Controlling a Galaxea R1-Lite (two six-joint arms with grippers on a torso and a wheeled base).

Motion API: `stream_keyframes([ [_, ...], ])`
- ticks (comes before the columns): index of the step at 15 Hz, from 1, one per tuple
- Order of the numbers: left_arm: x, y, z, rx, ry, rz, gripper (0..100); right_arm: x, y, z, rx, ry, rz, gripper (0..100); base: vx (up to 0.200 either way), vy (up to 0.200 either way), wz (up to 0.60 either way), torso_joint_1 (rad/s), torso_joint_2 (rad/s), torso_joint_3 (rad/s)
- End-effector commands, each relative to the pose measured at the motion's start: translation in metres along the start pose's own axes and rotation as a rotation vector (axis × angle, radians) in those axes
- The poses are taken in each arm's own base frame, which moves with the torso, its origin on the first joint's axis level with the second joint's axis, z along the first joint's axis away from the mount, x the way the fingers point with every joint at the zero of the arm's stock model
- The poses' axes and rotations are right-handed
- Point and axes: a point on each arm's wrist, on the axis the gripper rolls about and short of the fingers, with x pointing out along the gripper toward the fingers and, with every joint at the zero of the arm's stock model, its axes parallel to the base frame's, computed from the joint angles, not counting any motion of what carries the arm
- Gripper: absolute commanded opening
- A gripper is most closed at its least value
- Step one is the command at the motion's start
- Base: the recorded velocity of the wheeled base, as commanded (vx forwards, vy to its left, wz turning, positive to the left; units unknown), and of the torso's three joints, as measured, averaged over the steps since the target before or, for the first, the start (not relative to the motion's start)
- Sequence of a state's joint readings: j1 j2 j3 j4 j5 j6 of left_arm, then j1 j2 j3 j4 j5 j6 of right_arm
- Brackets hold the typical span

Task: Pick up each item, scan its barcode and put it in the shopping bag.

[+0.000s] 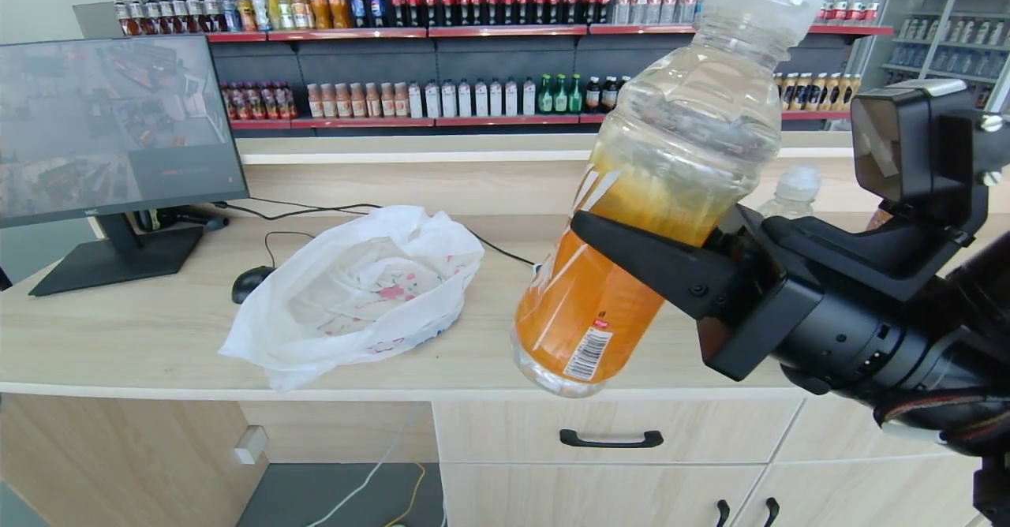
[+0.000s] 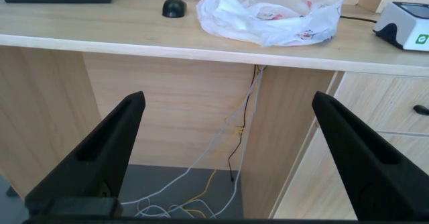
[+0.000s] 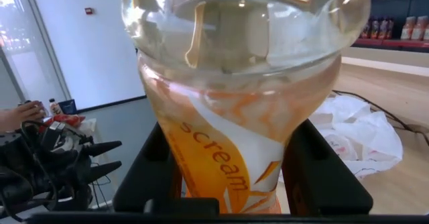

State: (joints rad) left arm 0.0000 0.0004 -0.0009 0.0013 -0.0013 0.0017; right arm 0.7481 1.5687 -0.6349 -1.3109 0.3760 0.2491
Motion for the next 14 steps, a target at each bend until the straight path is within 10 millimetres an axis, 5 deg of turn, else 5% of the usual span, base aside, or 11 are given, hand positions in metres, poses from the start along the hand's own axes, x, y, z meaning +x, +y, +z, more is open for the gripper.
stream_keyframes([
  [1,-0.0001,0.0,0.0002,0.0,-0.001,0.0,100,-0.0009,0.001,0.0,0.0,0.001,0.001,0,0.0,0.0,0.0,0.0,0.0,0.0],
  [14,0.0,0.0,-0.0003,0.0,0.001,0.0,100,-0.0075,0.0054,0.0086,-0.024,-0.02,0.005,0,0.0,0.0,0.0,0.0,0.0,0.0],
])
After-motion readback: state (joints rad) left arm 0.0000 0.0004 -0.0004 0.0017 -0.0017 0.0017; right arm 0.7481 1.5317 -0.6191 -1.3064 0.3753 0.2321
